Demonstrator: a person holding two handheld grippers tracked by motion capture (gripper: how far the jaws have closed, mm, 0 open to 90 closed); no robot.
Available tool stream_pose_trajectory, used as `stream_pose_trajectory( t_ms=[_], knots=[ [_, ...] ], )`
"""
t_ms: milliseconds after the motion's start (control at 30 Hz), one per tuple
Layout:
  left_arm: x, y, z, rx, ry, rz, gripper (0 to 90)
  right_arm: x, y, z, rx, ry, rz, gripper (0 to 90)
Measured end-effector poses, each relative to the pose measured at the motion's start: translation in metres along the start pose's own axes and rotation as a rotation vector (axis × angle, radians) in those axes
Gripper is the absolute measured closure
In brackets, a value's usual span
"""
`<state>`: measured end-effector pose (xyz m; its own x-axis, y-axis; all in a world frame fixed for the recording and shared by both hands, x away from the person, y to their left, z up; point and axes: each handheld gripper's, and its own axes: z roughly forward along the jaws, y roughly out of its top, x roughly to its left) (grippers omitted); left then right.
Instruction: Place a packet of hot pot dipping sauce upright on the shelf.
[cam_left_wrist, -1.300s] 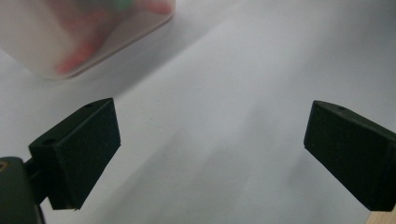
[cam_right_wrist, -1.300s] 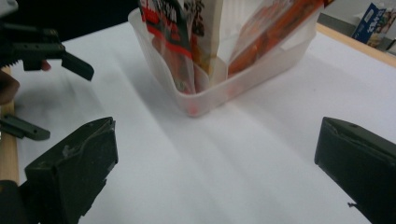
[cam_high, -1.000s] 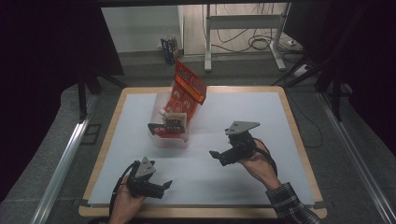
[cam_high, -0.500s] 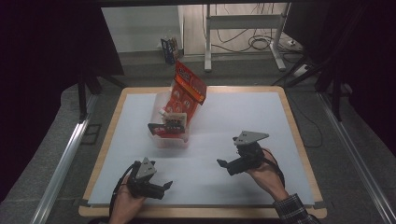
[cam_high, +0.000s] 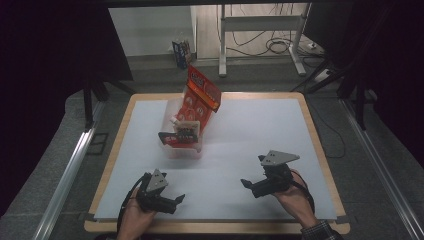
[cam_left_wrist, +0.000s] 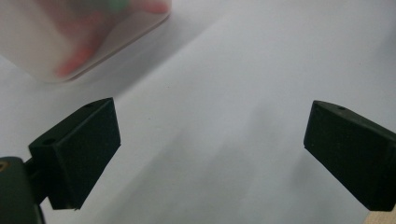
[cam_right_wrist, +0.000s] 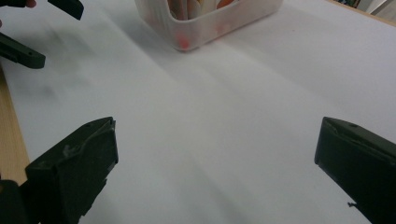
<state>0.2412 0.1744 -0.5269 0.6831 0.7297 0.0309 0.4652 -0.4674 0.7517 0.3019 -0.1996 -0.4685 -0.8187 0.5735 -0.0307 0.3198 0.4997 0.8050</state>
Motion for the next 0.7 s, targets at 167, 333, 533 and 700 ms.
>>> stream_pose_trajectory(
  t_ms=[167, 333, 533, 700],
  knots=[
    [0.0, 0.0, 0.0, -0.001, -0.002, -0.004, 3.6, -0.001, -0.009, -0.008, -0.005, -0.012, 0.011, 0.0],
    [-0.001, 0.0, 0.001, 0.0, 0.0, -0.004, 3.6, -0.003, -0.018, -0.016, -0.007, -0.033, 0.028, 0.0],
    [-0.001, 0.0, 0.001, 0.006, 0.003, 0.003, 3.6, -0.005, -0.026, -0.023, -0.004, -0.058, 0.03, 0.0],
    [-0.003, 0.0, 0.003, 0.018, 0.01, 0.019, 3.8, -0.009, -0.037, -0.028, -0.001, -0.075, 0.057, 0.0]
  ],
)
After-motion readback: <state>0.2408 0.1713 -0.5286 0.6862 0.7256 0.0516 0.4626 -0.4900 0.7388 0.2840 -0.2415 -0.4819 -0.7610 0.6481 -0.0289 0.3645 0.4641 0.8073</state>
